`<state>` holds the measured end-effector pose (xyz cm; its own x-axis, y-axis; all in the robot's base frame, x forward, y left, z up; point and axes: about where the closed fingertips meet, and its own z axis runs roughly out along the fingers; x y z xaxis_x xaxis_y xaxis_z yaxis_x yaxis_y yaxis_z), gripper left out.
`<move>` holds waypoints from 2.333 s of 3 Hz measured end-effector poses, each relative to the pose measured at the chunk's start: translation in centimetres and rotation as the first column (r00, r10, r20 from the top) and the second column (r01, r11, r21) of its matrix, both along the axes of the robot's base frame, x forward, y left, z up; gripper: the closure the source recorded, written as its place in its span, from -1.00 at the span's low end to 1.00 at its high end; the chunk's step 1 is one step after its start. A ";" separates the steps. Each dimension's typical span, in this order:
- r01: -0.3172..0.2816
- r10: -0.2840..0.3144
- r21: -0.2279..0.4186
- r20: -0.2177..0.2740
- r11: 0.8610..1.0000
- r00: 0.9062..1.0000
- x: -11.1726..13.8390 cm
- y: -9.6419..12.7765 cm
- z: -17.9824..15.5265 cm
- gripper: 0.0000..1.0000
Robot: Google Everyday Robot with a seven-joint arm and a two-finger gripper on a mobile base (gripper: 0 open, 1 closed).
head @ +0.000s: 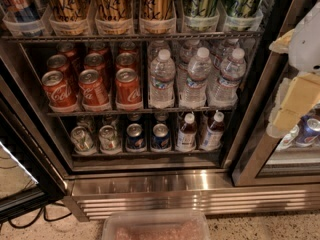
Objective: Pick orange can from top shelf of fridge
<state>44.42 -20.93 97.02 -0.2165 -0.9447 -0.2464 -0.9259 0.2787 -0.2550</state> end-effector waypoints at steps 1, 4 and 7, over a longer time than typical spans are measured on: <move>0.006 -0.008 0.061 0.049 0.998 0.999 1.0 1.7 -0.2 -1.00; 0.026 -0.076 0.232 0.209 0.972 0.975 0.1 6.3 4.8 -1.00; 0.220 -0.388 0.447 0.329 0.867 0.861 -0.7 9.4 6.6 -1.00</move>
Offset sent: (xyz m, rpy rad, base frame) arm 0.0061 0.0691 0.0487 0.2780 -0.2476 -0.1012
